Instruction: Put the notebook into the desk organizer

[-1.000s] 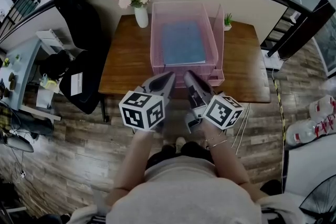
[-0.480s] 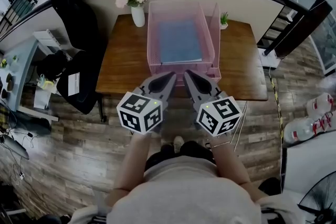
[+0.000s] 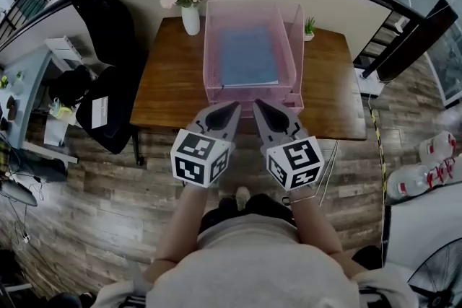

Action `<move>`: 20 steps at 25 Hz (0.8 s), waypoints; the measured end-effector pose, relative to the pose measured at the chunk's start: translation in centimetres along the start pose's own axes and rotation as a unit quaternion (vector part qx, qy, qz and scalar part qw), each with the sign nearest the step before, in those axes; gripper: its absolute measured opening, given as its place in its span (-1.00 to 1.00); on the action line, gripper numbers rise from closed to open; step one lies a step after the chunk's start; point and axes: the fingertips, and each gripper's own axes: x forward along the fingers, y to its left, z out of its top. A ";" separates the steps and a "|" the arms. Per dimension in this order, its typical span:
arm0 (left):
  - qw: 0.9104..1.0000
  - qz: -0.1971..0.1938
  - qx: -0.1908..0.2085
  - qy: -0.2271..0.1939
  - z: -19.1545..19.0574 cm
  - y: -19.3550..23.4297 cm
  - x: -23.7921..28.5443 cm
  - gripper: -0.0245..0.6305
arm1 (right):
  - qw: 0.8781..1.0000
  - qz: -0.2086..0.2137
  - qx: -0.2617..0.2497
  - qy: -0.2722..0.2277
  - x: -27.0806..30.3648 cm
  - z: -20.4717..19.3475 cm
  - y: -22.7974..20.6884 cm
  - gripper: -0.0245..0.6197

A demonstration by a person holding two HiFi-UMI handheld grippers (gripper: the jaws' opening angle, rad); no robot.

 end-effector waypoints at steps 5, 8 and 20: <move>1.000 -0.011 -0.003 0.003 -0.3 -0.4 0.1 -0.88 | 1.000 0.016 0.018 0.013 0.3 -1.0 0.6 -0.93; 1.000 -0.019 -0.003 0.016 -1.0 -0.4 0.2 -0.88 | 0.999 0.017 0.036 0.017 0.4 -1.6 0.7 -0.93; 0.999 -0.028 0.001 0.030 -1.4 -0.3 0.3 -0.88 | 0.999 0.002 0.044 0.012 0.7 -1.9 0.8 -0.93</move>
